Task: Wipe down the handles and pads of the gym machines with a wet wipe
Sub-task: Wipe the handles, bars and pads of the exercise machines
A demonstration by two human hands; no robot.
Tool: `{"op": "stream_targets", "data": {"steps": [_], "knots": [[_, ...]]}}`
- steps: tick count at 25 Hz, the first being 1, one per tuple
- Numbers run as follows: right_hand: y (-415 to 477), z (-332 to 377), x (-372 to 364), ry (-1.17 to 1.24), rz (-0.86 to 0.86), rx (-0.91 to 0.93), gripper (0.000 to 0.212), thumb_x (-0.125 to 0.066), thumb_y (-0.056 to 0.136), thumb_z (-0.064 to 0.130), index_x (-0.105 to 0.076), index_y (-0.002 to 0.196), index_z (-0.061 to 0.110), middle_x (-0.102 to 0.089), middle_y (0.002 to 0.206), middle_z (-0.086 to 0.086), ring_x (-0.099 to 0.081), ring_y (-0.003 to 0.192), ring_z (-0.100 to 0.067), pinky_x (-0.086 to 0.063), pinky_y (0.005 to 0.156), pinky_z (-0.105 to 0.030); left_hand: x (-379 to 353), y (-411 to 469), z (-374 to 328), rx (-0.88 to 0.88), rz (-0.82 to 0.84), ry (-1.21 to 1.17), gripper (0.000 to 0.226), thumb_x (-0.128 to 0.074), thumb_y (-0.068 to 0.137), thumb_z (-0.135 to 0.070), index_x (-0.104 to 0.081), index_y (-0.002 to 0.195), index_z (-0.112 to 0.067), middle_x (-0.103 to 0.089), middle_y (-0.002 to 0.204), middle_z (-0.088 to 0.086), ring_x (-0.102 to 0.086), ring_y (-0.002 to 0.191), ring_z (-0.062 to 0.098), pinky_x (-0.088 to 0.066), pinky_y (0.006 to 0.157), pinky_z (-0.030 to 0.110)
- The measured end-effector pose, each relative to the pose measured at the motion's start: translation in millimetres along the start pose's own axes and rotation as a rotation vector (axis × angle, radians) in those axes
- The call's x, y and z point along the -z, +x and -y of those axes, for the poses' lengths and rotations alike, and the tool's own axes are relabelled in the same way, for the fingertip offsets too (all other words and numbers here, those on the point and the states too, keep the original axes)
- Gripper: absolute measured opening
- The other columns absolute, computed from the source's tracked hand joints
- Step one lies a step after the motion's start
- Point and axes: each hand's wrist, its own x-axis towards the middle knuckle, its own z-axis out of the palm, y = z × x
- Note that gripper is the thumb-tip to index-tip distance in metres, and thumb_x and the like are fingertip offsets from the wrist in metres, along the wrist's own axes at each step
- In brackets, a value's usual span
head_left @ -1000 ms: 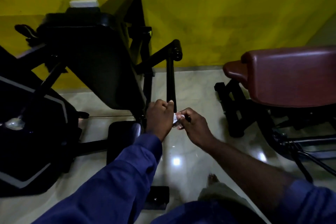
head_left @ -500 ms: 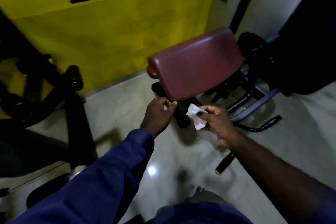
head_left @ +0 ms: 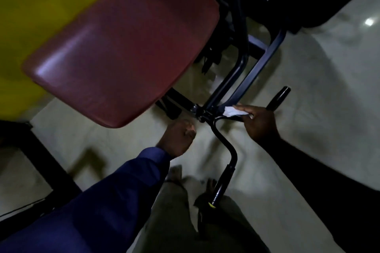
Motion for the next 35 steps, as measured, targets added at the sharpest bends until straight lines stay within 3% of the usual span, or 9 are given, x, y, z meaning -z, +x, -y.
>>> {"op": "stream_targets", "data": {"steps": [7, 11, 16, 21, 25, 29, 33, 34, 35], "knots": [[-6.3, -61.3, -119.8, -0.152, 0.291, 0.060, 0.035, -0.073, 0.085, 0.008, -0.079, 0.118, 0.018, -0.075, 0.120, -0.005, -0.070, 0.112, -0.013, -0.053, 0.098, -0.025, -74.7, 112.8, 74.2, 0.073, 0.136, 0.014, 0.023, -0.061, 0.096, -0.007, -0.071, 0.117, -0.010, -0.070, 0.124, 0.005, -0.068, 0.107, 0.024, -0.043, 0.091, 0.017], [-41.4, -43.8, -82.8, -0.017, 0.308, -0.460, 0.024, -0.059, 0.101, 0.049, -0.080, 0.102, 0.038, -0.081, 0.095, 0.005, -0.075, 0.098, -0.013, -0.053, 0.095, -0.034, -82.0, 120.1, 86.7, 0.141, 0.195, -0.058, 0.021, -0.062, 0.098, -0.014, -0.071, 0.116, -0.016, -0.069, 0.119, -0.002, -0.067, 0.106, 0.020, -0.057, 0.094, 0.035], [23.9, -42.4, -129.7, -0.004, 0.275, -0.497, 0.032, -0.079, 0.080, 0.049, -0.076, 0.080, 0.016, -0.075, 0.072, 0.004, -0.071, 0.074, -0.002, -0.053, 0.078, -0.028, -85.6, 114.9, 95.2, 0.173, 0.190, -0.086, 0.017, -0.067, 0.097, -0.018, -0.073, 0.113, -0.018, -0.069, 0.110, -0.006, -0.068, 0.098, 0.019, -0.058, 0.092, 0.039], [0.0, -50.4, -112.6, -0.023, 0.485, -0.578, 0.057, -0.083, 0.080, 0.022, -0.050, 0.125, 0.008, -0.065, 0.111, 0.003, -0.065, 0.104, -0.018, -0.044, 0.085, -0.022, -96.2, 96.9, 94.3, 0.200, 0.141, -0.114, 0.011, -0.071, 0.095, -0.023, -0.072, 0.105, -0.025, -0.072, 0.110, -0.006, -0.069, 0.099, 0.015, -0.057, 0.091, 0.033], [-27.7, -62.1, -88.4, 0.079, 0.694, -0.476, 0.052, -0.083, 0.080, 0.035, -0.053, 0.122, 0.039, -0.076, 0.104, 0.005, -0.072, 0.093, -0.017, -0.058, 0.089, -0.037, -116.9, 79.4, 88.2, 0.202, 0.178, -0.111, 0.011, -0.071, 0.094, -0.026, -0.072, 0.105, -0.025, -0.073, 0.105, -0.006, -0.070, 0.094, 0.015, -0.055, 0.088, 0.028], [25.8, -65.7, -117.2, 0.645, 0.497, -0.614, 0.030, -0.059, 0.101, 0.043, -0.067, 0.093, 0.015, -0.068, 0.071, 0.000, -0.063, 0.064, -0.014, -0.056, 0.068, -0.029, -131.8, 67.5, 88.4, 0.238, 0.122, -0.147, 0.011, -0.073, 0.093, -0.026, -0.075, 0.102, -0.021, -0.076, 0.100, -0.006, -0.072, 0.089, 0.012, -0.053, 0.077, 0.017], [5.7, -94.0, -112.5, 0.830, 0.746, -0.590, 0.050, -0.053, 0.107, 0.034, -0.049, 0.081, -0.009, -0.043, 0.074, -0.016, -0.044, 0.076, -0.031, -0.027, 0.089, -0.036, -131.7, 44.2, 88.0, 0.289, 0.037, -0.201, 0.011, -0.071, 0.094, -0.030, -0.076, 0.099, -0.021, -0.076, 0.093, -0.011, -0.073, 0.081, 0.013, -0.056, 0.080, 0.026], [-7.3, -99.4, -102.1, 0.815, 0.770, -0.600, 0.047, -0.054, 0.107, 0.030, -0.052, 0.088, -0.013, -0.049, 0.077, -0.017, -0.049, 0.078, -0.032, -0.020, 0.119, -0.050, -132.4, 35.5, 85.3, 0.295, 0.028, -0.208, 0.012, -0.071, 0.095, -0.030, -0.077, 0.099, -0.021, -0.075, 0.093, -0.010, -0.071, 0.080, 0.012, -0.055, 0.080, 0.026], [-17.4, -100.5, -91.0, 0.817, 0.727, -0.661, 0.043, -0.056, 0.105, 0.028, -0.059, 0.102, -0.015, -0.064, 0.089, -0.017, -0.060, 0.085, -0.030, -0.047, 0.102, -0.036, -133.2, 27.3, 81.8, 0.298, 0.027, -0.220, 0.013, -0.071, 0.096, -0.030, -0.077, 0.100, -0.020, -0.075, 0.093, -0.010, -0.070, 0.079, 0.009, -0.054, 0.078, 0.024]]}}
